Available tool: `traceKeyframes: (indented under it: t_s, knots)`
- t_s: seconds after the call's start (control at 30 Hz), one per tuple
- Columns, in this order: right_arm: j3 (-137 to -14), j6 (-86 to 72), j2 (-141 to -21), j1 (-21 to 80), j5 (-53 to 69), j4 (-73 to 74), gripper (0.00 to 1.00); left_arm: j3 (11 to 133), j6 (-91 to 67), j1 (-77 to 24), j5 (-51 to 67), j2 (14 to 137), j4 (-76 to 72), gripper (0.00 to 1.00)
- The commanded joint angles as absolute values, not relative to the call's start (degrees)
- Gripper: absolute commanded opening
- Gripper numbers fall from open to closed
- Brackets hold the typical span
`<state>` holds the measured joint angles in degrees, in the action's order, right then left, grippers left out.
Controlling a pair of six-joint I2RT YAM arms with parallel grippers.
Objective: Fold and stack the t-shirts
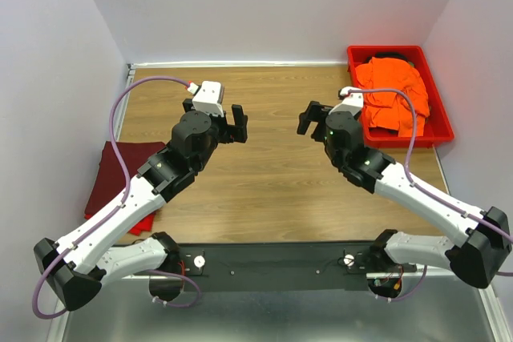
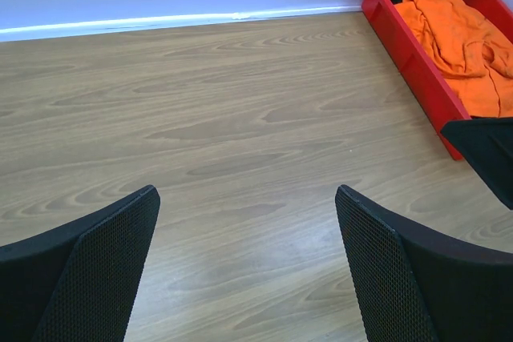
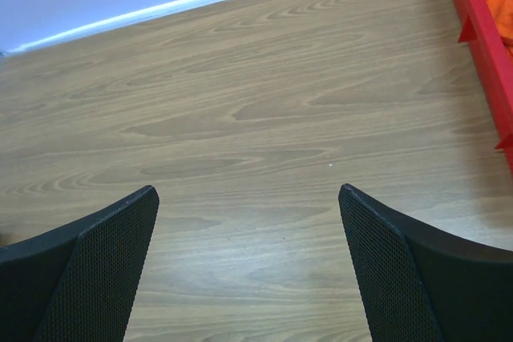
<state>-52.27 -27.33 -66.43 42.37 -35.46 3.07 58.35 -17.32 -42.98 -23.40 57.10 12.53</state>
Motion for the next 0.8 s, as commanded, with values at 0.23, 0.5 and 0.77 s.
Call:
traceKeyframes:
  t_s: [0.23, 0.5, 0.77]
  knots:
    - [-68.54, -23.91, -85.15, 19.72, -26.46, 8.00, 1.00, 57.66, -16.87, -42.63, -21.97, 56.07, 11.16, 0.98]
    - [-82.52, -29.79, -102.99, -4.38, -16.35, 9.14, 0.93, 57.22, -17.22, -41.57, -21.36, 55.55, 10.81, 0.98]
    - [-88.68, -31.29, -116.18, -8.17, -16.53, 9.49, 0.88, 57.13, -17.23, -39.64, -18.72, 55.99, 10.46, 0.98]
